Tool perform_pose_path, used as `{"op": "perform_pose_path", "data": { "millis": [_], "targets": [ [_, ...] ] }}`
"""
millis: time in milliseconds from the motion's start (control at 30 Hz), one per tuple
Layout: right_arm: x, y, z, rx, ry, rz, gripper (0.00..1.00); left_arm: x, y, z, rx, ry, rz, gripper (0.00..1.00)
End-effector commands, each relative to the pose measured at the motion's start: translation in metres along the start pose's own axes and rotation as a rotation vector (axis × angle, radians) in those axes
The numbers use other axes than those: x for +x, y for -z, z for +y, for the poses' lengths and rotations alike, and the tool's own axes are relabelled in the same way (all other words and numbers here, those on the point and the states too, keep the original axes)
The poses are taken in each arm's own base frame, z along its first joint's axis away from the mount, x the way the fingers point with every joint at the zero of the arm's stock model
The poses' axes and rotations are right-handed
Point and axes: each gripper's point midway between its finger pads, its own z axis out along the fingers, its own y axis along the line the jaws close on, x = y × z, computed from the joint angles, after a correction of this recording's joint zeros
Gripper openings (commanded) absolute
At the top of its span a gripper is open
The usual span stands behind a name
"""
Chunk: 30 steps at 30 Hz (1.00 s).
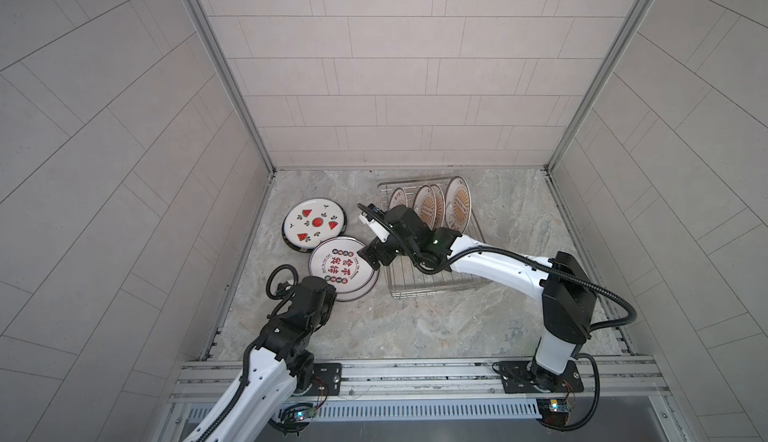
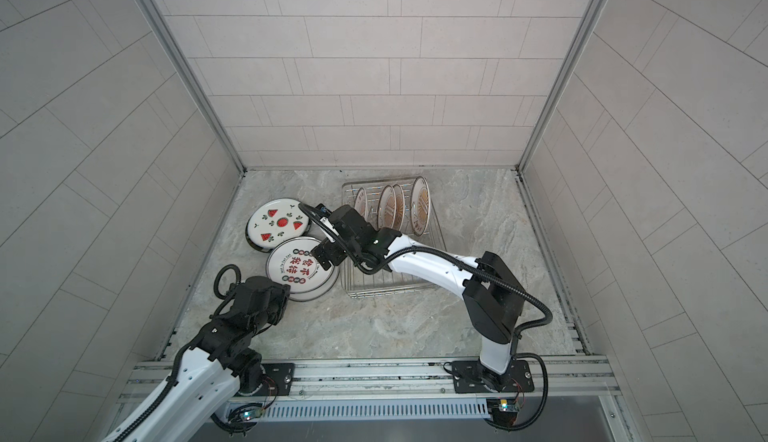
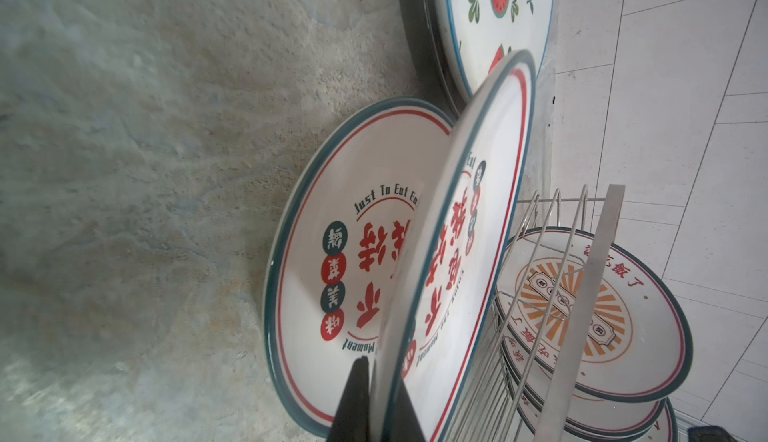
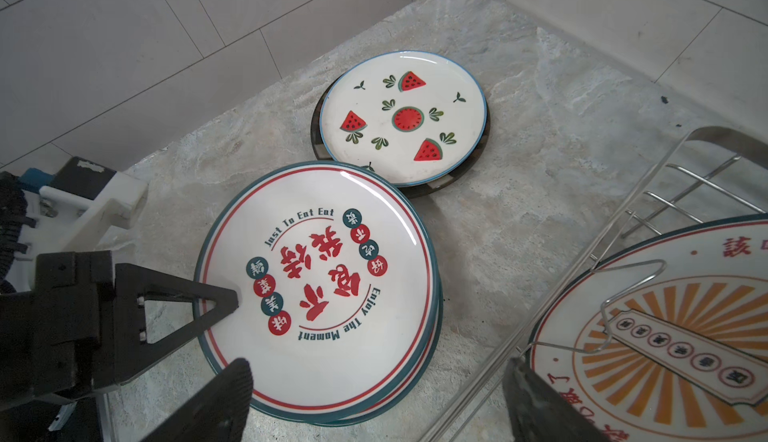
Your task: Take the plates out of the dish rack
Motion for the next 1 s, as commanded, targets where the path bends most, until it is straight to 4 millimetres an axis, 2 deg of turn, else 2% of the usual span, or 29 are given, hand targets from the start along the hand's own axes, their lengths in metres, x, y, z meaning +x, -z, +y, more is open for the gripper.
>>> {"op": "perform_pose_path", "data": {
  "millis": [0, 233, 333, 500, 667, 733, 967],
  "targets": [
    [-0.007, 0.004, 0.001, 0.005, 0.02, -0.004, 0.95, -0.002, -0.002, -0.005, 0.038, 0.069, -0.012, 0.0],
    [-0.001, 0.004, -0.001, 0.019, 0.033, 0.01, 0.95, 0.0, -0.008, 0.007, 0.016, 0.092, -0.009, 0.0],
    [0.0, 0.006, -0.003, 0.028, 0.031, 0.008, 0.95, 0.001, -0.012, 0.015, -0.009, 0.095, -0.008, 0.03],
    [-0.002, 0.008, -0.002, 0.021, 0.025, -0.002, 0.95, 0.0, -0.014, 0.016, -0.014, 0.077, -0.013, 0.12],
    [-0.001, 0.005, 0.001, 0.009, 0.031, 0.004, 0.95, -0.002, -0.016, 0.018, -0.018, 0.063, -0.029, 0.35],
    [-0.001, 0.004, 0.0, 0.011, 0.034, 0.008, 0.95, -0.006, -0.014, 0.019, -0.035, 0.045, -0.05, 0.41],
    [0.001, 0.005, -0.001, 0.016, 0.036, 0.024, 0.95, -0.021, -0.005, 0.02, -0.094, -0.02, -0.125, 0.42]
  ]
}}
